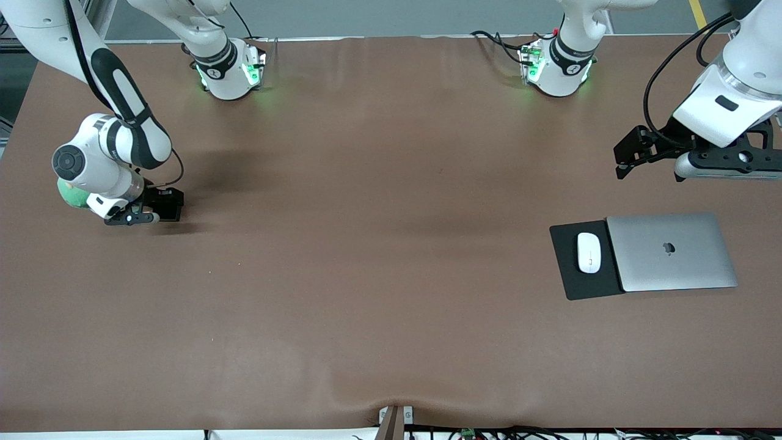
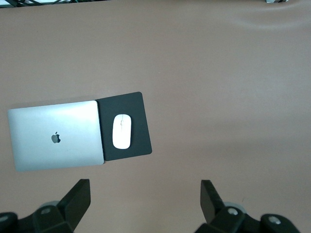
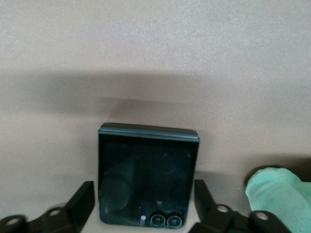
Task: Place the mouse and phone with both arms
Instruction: 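Open the right gripper and raise it away from the phone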
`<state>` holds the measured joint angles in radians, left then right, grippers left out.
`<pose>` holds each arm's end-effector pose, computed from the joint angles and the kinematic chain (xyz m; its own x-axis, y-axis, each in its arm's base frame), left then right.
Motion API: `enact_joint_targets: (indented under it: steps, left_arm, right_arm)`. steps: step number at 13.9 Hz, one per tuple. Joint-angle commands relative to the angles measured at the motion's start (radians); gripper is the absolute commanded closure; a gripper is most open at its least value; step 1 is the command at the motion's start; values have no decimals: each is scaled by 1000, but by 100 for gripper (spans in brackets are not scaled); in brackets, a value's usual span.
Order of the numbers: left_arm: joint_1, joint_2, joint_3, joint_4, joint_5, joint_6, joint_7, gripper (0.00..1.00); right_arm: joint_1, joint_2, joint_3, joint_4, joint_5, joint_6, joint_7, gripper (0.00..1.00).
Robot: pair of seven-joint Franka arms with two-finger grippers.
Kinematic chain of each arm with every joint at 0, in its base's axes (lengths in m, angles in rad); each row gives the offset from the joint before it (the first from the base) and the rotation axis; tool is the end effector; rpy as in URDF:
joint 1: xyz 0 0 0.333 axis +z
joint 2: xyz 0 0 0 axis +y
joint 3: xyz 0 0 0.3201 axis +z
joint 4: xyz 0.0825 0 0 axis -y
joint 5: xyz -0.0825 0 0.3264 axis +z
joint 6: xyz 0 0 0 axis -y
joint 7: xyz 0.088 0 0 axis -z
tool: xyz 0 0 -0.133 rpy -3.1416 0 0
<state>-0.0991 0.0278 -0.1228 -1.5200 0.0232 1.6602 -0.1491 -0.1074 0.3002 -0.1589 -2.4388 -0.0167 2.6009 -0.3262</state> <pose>0.5062 -0.1102 0.6185 0.9908 -0.0730 0.1140 -0.0731 -0.9973 -0.0029 0.4301 -0.1202 0.2043 0.9865 0.0772 -0.1447 0.0791 -0.9968 0.0074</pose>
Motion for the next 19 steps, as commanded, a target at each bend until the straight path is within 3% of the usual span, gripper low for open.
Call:
enact_joint_targets:
  steps: [1,4,6,11,13,19]
  left_arm:
    - [-2,12,3,21,-17,-5,13,0]
    - [1,18,3,23,-25,-5,13,0]
    - [-1,20,5,23,-23,-4,10,0]
    - [-1,27,5,66,-20,-11,5,0]
    - [-1,29,6,66,-20,-11,3,0]
    - [2,32,6,67,-20,-11,3,0]
  right_arm:
    - [-6,-7,7,-13,23,13,-16,0]
    - [21,-56,10,7,35,-72,-5,0]
    - [38,-96,38,91,40,-187,71,0]
    - [34,-98,123,493,12,-572,163,0]
    - [31,-98,183,617,-41,-697,260,0]
    - [35,-96,239,961,-28,-1030,389,0]
